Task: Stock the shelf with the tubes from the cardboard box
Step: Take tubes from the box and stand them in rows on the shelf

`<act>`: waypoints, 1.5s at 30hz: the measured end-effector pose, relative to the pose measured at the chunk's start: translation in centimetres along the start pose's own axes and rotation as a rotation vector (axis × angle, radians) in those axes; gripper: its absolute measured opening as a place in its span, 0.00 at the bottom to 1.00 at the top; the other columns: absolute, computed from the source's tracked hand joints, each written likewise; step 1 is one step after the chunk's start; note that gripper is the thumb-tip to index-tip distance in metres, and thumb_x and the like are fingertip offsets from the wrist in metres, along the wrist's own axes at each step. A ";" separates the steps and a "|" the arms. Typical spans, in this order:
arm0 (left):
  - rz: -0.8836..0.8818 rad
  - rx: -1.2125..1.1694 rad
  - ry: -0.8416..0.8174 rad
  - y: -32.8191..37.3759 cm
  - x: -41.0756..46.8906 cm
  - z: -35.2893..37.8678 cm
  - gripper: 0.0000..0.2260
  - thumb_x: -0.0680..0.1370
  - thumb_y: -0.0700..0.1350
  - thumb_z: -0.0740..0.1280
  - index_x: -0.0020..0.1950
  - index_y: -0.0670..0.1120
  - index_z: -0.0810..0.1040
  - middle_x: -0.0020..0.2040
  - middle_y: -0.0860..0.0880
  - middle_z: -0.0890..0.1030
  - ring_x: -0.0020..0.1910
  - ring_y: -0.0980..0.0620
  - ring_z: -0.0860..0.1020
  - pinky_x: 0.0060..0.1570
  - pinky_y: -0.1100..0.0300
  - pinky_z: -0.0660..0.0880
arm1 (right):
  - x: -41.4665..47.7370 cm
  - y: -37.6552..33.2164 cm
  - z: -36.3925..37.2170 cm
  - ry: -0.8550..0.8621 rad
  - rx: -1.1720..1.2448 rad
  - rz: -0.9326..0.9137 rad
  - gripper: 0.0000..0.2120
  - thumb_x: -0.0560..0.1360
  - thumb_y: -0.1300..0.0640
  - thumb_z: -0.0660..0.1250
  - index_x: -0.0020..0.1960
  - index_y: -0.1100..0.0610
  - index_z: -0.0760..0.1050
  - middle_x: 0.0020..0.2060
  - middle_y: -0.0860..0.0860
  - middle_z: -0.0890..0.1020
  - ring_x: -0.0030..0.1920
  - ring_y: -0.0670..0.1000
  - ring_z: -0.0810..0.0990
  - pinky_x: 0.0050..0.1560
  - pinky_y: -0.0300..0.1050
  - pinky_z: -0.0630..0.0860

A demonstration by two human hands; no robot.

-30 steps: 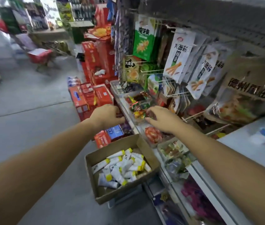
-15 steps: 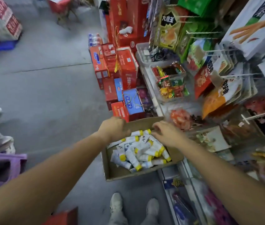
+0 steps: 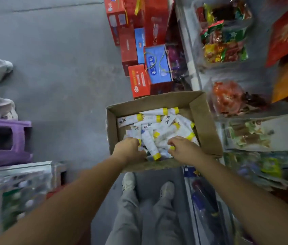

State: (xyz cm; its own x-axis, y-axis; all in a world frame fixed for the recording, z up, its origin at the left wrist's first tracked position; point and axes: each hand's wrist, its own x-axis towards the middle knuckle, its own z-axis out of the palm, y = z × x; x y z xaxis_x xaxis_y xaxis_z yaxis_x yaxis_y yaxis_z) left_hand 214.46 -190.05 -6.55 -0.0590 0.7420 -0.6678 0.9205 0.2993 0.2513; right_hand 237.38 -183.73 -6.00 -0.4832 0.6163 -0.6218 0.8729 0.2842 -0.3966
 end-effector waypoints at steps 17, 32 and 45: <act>-0.544 -0.793 -0.036 -0.8 7.1 11.6 0.18 0.72 0.51 0.73 0.58 0.44 0.79 0.54 0.44 0.82 0.53 0.45 0.81 0.46 0.59 0.73 | 7.9 3.9 7.3 -0.192 -0.249 -0.072 0.20 0.76 0.56 0.66 0.67 0.52 0.69 0.60 0.54 0.74 0.59 0.58 0.75 0.55 0.51 0.75; -1.025 -1.193 0.077 0.1 12.3 14.0 0.29 0.65 0.61 0.77 0.55 0.41 0.77 0.51 0.42 0.82 0.50 0.41 0.82 0.51 0.49 0.80 | 9.8 2.4 10.0 -0.266 -0.582 -0.054 0.11 0.78 0.60 0.62 0.58 0.56 0.77 0.57 0.55 0.78 0.65 0.60 0.69 0.53 0.53 0.74; -1.066 -1.425 -0.024 -0.8 11.2 11.8 0.13 0.69 0.34 0.75 0.42 0.42 0.70 0.40 0.40 0.78 0.41 0.42 0.81 0.51 0.40 0.81 | 8.8 1.6 9.2 -0.253 -0.599 0.100 0.12 0.79 0.56 0.61 0.61 0.53 0.75 0.62 0.55 0.73 0.65 0.60 0.68 0.58 0.58 0.71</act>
State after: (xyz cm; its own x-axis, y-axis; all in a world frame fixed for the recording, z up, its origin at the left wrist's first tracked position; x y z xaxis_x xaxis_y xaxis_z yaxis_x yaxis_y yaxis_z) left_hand 217.60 -189.02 -22.49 -0.3321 -0.1065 -0.9372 -0.5251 0.8463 0.0899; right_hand 233.91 -184.60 -18.37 -0.3346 0.4901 -0.8049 0.7659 0.6391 0.0708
